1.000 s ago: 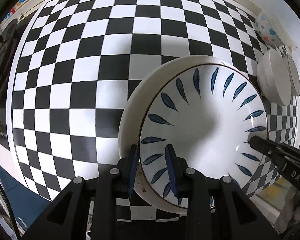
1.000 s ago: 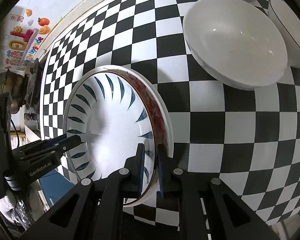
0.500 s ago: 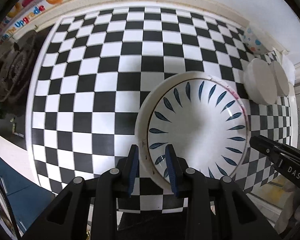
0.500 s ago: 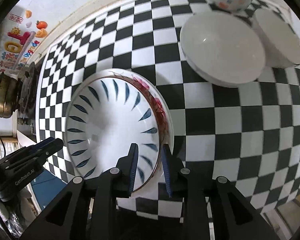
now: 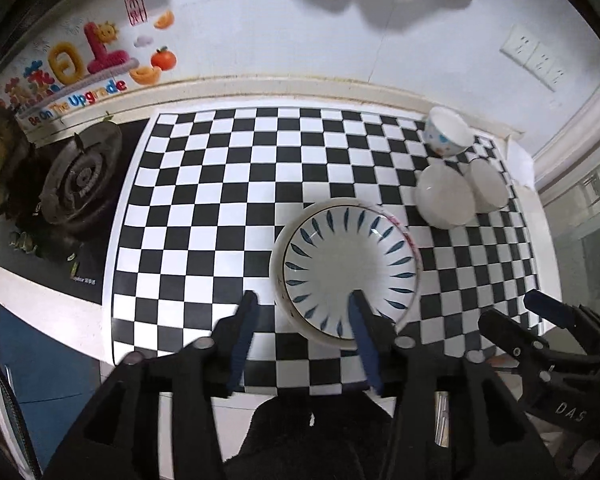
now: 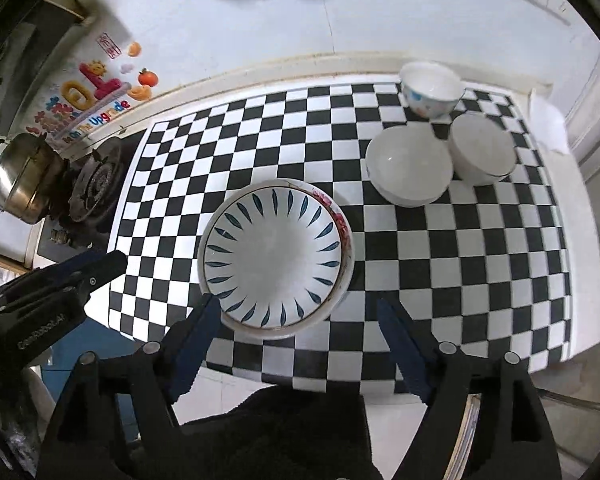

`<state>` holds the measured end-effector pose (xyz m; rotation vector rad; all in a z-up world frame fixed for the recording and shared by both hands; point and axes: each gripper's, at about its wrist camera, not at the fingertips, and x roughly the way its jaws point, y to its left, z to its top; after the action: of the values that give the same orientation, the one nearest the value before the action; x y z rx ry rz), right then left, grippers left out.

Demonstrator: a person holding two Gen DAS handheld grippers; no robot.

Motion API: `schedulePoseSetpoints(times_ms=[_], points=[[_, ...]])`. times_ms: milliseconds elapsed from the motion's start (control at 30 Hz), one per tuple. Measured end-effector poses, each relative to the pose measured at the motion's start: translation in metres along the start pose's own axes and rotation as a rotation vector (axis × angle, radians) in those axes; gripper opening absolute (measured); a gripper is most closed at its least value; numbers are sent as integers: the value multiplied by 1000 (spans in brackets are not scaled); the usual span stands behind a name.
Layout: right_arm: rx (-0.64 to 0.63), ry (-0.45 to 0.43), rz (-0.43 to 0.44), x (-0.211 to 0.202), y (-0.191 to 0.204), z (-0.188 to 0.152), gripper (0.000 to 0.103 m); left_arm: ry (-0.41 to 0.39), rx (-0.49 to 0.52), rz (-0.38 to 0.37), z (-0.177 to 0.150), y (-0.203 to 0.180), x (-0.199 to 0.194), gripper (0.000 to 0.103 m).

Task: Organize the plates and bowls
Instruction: 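Open both grippers and withdraw them from the plate stack, then reach both grippers to the white bowls and grip a bowl rim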

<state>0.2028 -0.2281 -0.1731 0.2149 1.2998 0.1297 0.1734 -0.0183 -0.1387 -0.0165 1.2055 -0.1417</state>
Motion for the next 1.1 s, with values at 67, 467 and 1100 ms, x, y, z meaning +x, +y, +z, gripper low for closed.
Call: schedulePoseSetpoints(times_ms=[67, 467, 1100], points=[[-1, -33, -4, -20, 3, -10, 86, -33, 8, 9, -6, -2, -18, 46], [14, -151, -2, -103, 10, -50, 88, -127, 24, 4, -43, -11, -87, 46], [101, -233, 34, -118, -13, -57, 91, -103, 25, -57, -24, -22, -63, 46]])
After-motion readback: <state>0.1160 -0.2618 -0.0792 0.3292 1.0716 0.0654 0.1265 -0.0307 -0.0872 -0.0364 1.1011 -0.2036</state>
